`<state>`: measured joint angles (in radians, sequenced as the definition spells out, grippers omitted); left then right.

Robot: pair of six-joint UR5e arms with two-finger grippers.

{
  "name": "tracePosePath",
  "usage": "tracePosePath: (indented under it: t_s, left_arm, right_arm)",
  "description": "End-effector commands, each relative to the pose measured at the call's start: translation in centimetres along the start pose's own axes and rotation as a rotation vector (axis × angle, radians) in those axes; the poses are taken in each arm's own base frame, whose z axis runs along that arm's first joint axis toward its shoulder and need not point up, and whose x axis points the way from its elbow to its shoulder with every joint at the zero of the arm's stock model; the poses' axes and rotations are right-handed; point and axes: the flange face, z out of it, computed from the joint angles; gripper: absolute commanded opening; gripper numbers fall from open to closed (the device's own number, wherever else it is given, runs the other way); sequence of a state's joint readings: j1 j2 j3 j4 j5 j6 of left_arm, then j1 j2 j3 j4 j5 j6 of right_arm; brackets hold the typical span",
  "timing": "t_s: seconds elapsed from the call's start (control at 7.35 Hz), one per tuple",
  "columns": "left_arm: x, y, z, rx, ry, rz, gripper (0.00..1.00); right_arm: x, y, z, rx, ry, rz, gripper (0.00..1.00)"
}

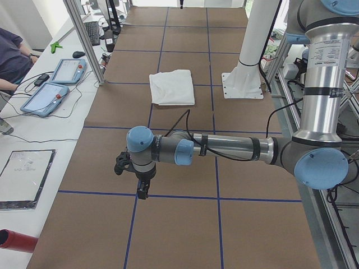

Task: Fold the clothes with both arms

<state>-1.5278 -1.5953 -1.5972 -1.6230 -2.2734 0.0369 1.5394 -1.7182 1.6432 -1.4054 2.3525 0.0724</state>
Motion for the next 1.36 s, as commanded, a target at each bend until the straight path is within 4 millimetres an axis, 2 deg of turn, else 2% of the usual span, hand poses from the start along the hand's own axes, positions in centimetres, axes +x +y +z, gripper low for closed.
tracePosePath:
  t_s: [0.0, 0.27, 0.54, 1.22]
  left_arm:
    - [0.0, 0.0, 0.0, 0.0, 0.0, 0.0, 1.0]
    - [0.0, 0.0, 0.0, 0.0, 0.0, -0.002, 1.0]
    - [0.0, 0.0, 0.0, 0.001, 0.0, -0.002, 1.0]
    - [0.2, -0.4, -0.3, 0.007, 0.001, 0.003, 1.0]
  right_arm:
    - [-0.4, 0.3, -0.8, 0.014, 0.0, 0.006, 1.0]
    - [-0.3, 0.3, -1.3, 0.024, -0.001, 0.01, 1.0]
    - [-1.1, 0.1, -2.1, 0.041, -0.002, -0.004, 1.0]
    - [-1.4, 0.0, -2.3, 0.046, -0.006, -0.01, 1.0]
